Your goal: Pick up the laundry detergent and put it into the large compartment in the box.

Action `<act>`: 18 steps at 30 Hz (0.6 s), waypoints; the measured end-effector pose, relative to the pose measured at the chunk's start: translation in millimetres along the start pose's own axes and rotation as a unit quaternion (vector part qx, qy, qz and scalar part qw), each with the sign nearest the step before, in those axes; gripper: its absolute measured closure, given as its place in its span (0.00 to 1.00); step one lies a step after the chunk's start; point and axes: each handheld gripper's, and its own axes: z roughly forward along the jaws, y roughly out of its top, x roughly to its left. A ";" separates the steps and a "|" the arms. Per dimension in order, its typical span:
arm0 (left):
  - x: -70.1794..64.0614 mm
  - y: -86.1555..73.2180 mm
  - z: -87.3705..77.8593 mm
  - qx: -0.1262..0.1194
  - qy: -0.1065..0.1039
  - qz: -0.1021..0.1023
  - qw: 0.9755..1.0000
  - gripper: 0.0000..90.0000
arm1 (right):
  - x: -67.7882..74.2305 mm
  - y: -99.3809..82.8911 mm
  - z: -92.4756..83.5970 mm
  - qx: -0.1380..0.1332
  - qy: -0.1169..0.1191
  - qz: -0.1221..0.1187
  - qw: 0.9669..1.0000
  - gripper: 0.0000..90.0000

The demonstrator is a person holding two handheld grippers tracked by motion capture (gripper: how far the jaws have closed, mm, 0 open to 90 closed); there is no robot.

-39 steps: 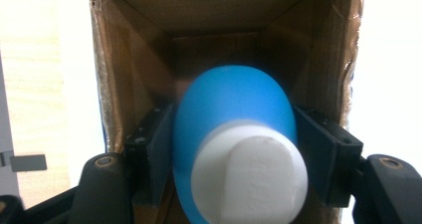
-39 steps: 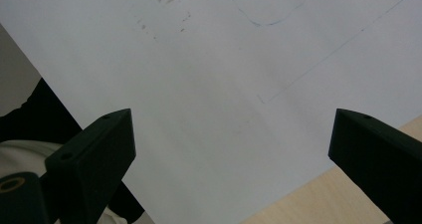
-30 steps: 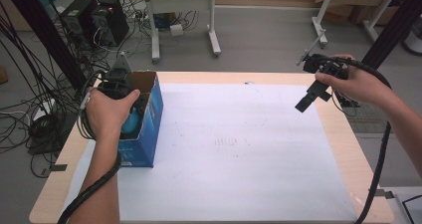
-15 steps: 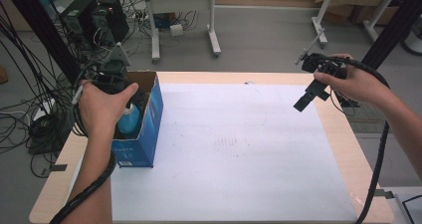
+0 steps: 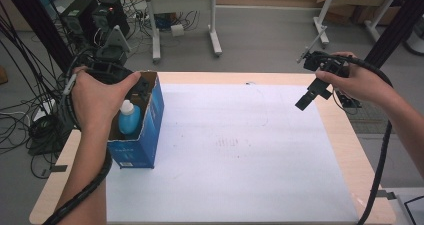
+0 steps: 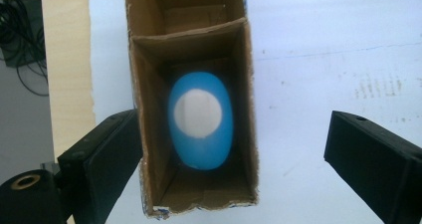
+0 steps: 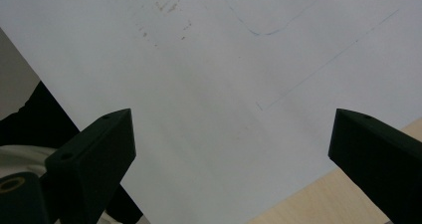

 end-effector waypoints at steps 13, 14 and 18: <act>-39.0 2.2 -13.5 -0.009 -0.008 0.048 0.999 0.09 | -0.2 0.2 -3.4 -0.001 -0.006 0.005 1.000 0.05; -40.9 3.1 -14.0 -0.007 -0.009 0.052 0.999 0.09 | -0.6 0.0 -3.9 -0.001 -0.007 0.005 1.000 0.05; -52.0 4.7 -16.2 -0.010 -0.010 0.061 0.998 0.09 | -1.2 -0.8 -5.9 -0.003 -0.007 0.009 1.000 0.05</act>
